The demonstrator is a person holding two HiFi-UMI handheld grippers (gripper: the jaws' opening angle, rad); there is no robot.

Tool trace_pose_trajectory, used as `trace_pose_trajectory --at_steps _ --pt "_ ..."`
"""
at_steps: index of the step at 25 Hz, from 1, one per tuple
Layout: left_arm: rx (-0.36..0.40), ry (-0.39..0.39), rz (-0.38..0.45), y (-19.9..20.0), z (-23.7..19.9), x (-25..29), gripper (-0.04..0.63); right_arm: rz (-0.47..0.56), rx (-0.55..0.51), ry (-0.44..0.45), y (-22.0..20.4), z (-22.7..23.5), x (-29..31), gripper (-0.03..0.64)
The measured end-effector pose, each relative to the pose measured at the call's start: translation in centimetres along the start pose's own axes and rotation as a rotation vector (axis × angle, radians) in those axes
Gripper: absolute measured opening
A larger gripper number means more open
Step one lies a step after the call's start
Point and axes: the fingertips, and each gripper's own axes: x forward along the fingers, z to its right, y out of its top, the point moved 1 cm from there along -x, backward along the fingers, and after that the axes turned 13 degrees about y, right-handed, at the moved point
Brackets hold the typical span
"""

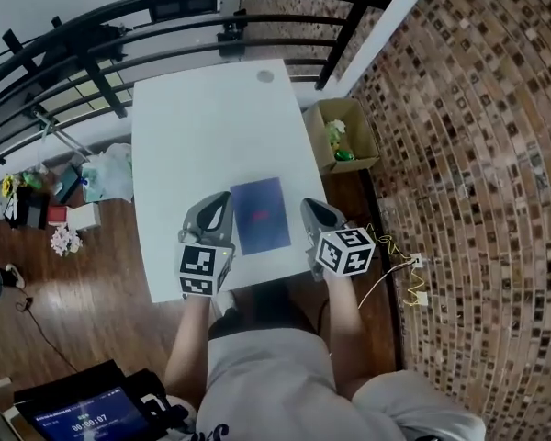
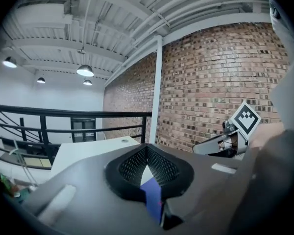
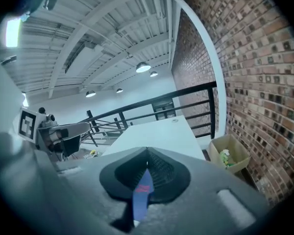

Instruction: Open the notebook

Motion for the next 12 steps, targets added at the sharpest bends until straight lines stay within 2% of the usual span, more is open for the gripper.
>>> trace_pose_trajectory --at_steps 5,12 --pt "-0.023 -0.044 -0.131 -4.4 1.7 2.4 0.015 -0.072 0.038 -0.028 -3.3 3.1 1.7 -0.011" --pt "-0.027 -0.079 -0.244 -9.9 3.0 4.4 0.015 -0.191 0.072 -0.010 -8.6 3.7 3.4 0.012"
